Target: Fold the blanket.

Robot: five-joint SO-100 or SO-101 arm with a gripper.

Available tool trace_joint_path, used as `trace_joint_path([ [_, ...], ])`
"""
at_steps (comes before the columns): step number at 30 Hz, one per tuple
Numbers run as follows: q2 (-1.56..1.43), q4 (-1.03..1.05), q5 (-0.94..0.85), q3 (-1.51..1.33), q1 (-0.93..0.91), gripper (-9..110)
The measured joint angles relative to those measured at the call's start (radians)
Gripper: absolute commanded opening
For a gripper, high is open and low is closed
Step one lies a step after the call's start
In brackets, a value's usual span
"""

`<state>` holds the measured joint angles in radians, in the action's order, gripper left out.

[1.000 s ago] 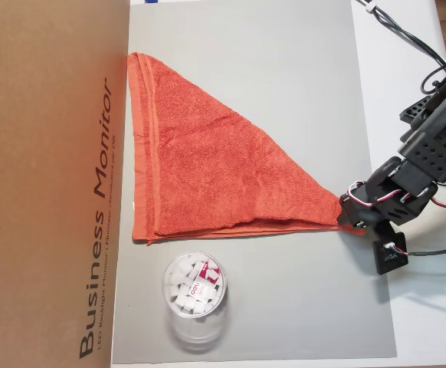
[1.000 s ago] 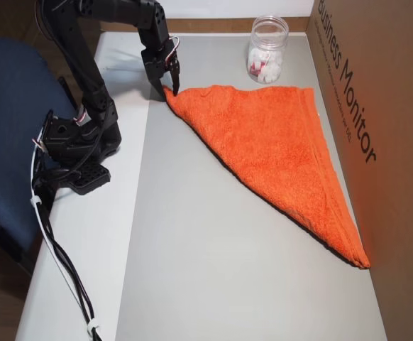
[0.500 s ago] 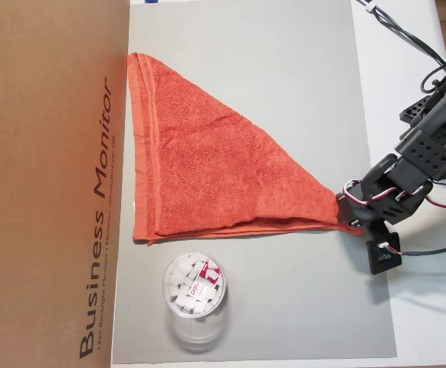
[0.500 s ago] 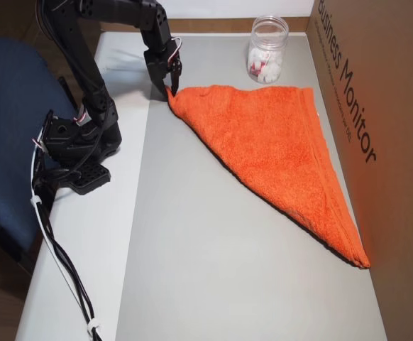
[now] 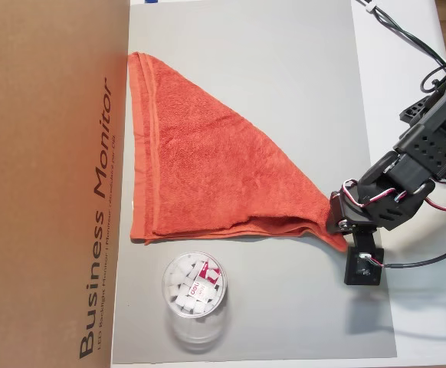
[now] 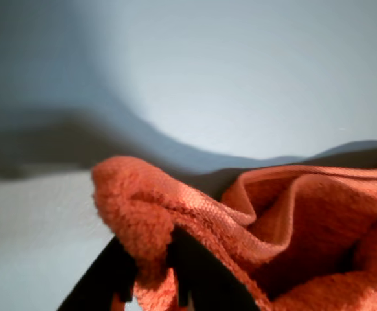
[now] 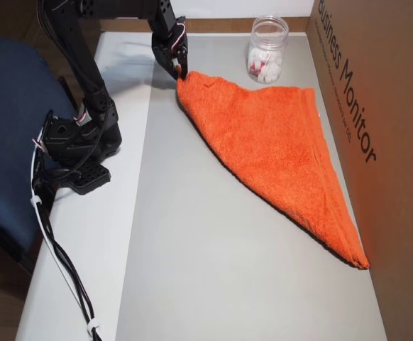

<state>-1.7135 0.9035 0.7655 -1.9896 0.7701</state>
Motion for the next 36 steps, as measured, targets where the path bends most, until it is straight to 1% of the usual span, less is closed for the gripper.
trace_joint_path([
  [4, 0.002, 0.0, 0.041, 0.055, -0.006, 0],
  [14, -0.014, 0.023, 0.049, 0.187, -0.008, 0],
  [16, -0.058, 0.077, 0.049, 0.186, -0.009, 0],
  [17, -0.109, 0.137, 0.049, 0.187, -0.012, 0],
  [21, -0.21, 0.238, 0.049, 0.167, -0.014, 0],
  [30, -0.423, 0.272, 0.049, 0.077, -0.014, 0],
  [36, -0.495, 0.272, 0.189, 0.077, -0.018, 0],
])
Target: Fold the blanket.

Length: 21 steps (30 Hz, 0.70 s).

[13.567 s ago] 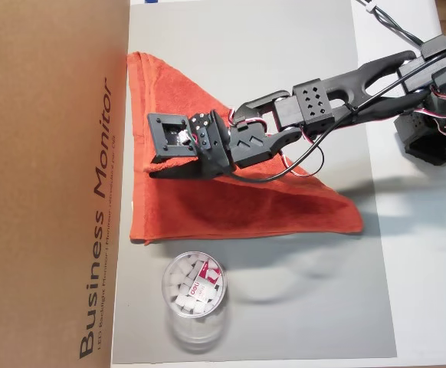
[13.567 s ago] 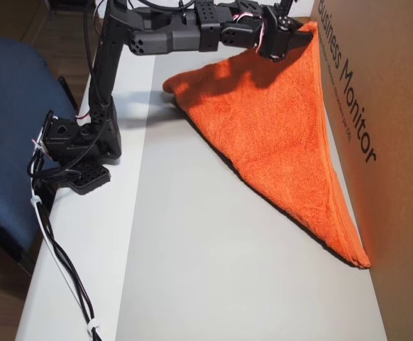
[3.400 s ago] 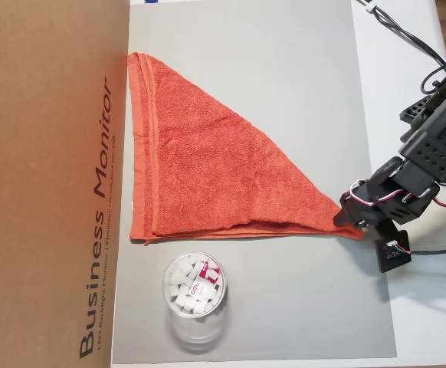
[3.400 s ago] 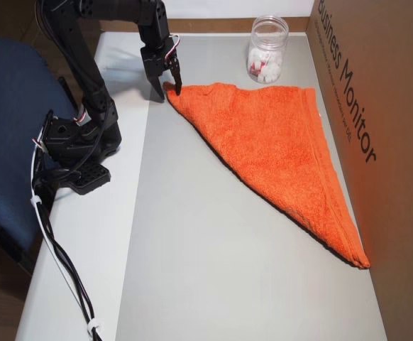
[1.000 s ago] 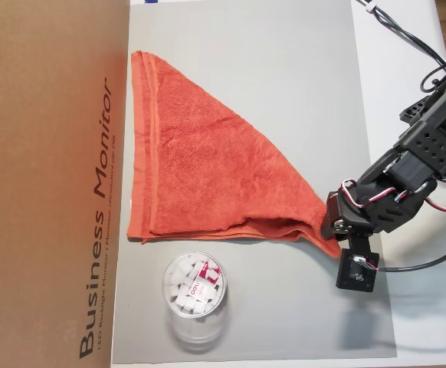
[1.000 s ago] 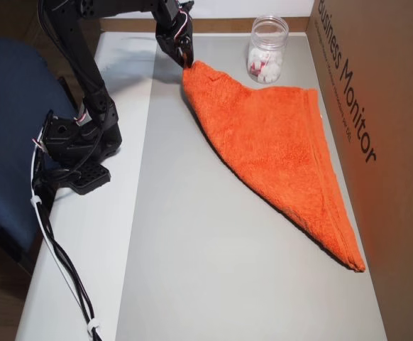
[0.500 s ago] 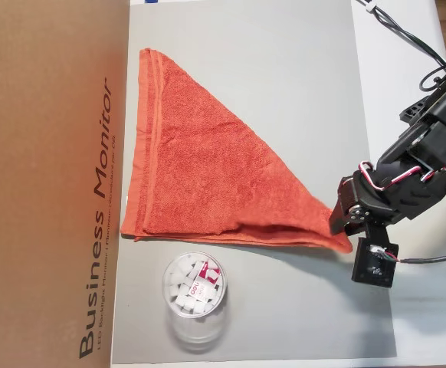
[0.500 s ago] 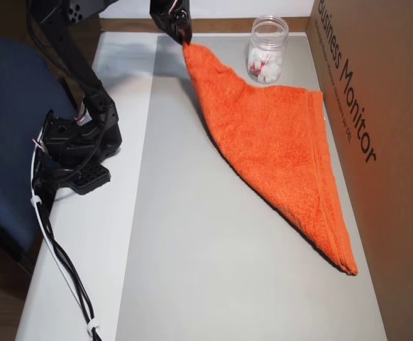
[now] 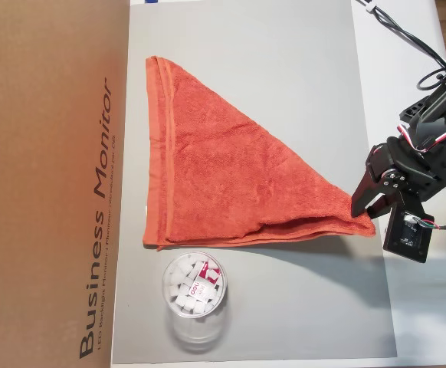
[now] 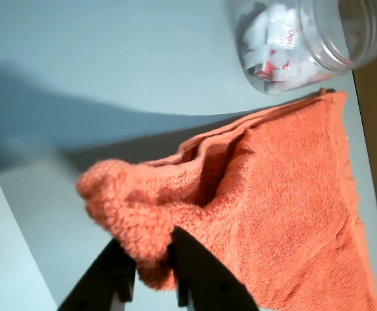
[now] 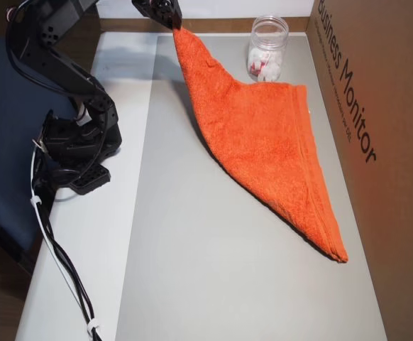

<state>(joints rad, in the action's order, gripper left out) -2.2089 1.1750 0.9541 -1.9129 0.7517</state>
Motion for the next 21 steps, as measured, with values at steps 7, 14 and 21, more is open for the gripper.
trace_joint_path([
  [7, -0.009, 0.0, 0.112, 0.063, -0.071, 0],
  [14, -0.009, 0.0, 0.184, 0.179, -0.204, 0],
  [21, 0.017, -0.101, 0.184, 0.215, -0.348, 0],
])
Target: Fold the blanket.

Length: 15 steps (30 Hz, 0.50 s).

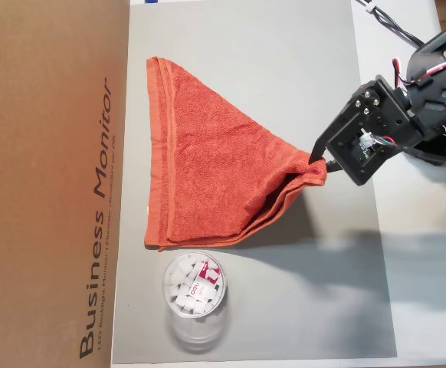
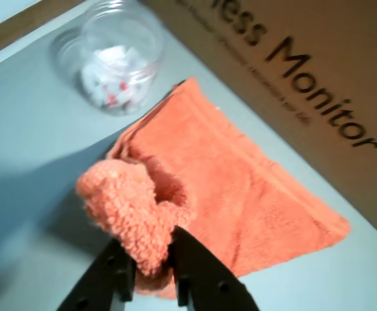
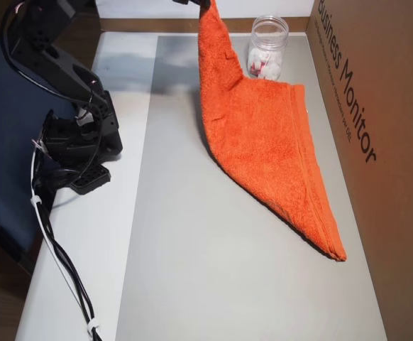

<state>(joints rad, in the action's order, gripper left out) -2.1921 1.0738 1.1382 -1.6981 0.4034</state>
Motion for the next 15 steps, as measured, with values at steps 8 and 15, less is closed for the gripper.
trace_joint_path([
  [8, 0.091, -0.137, 0.031, 0.081, -0.144, 0],
  [15, 0.218, -0.224, 0.06, 0.178, -0.267, 0],
])
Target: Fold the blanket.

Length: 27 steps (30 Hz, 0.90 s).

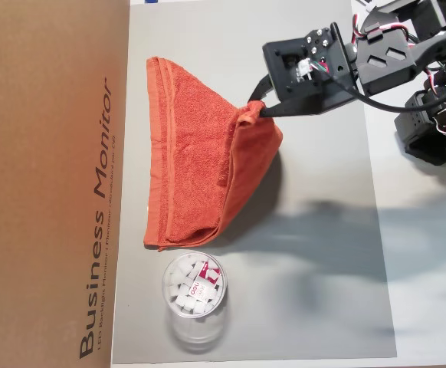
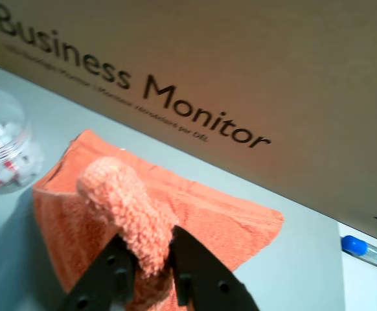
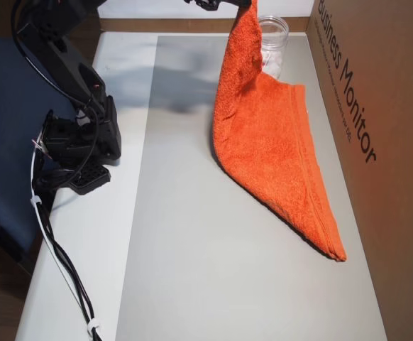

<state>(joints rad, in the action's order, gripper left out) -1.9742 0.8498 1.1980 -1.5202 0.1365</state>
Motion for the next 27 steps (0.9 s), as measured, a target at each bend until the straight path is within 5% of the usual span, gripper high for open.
trace_joint_path([
  [27, 0.522, -0.308, 0.077, 0.318, -0.38, 0],
])
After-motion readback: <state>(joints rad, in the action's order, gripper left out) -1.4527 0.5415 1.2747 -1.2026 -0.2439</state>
